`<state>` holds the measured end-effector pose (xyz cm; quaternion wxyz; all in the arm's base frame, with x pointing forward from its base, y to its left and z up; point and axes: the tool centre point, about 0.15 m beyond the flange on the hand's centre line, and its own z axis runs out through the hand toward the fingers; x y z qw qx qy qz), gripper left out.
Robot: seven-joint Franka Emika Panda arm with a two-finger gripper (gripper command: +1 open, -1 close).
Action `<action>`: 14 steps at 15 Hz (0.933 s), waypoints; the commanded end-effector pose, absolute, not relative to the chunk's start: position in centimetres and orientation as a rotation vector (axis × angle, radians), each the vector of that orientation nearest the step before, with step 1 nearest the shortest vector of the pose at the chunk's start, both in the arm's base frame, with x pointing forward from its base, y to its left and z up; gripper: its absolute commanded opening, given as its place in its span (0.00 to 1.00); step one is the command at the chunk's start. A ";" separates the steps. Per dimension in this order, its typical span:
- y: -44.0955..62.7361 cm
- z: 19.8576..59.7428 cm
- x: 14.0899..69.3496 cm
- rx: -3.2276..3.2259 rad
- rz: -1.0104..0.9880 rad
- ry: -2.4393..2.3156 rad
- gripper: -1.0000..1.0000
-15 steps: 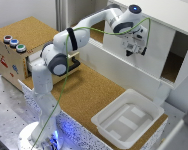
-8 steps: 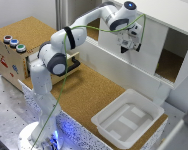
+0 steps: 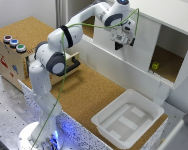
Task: Slide the door all the way to the left
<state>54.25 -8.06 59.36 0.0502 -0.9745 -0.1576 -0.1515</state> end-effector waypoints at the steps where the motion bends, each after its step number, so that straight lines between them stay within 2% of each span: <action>1: -0.4 59.4 53.5 -3.065 -0.603 -0.332 0.00; 14: 14.5 59.3 54.2 -3.096 -0.561 -0.296 0.00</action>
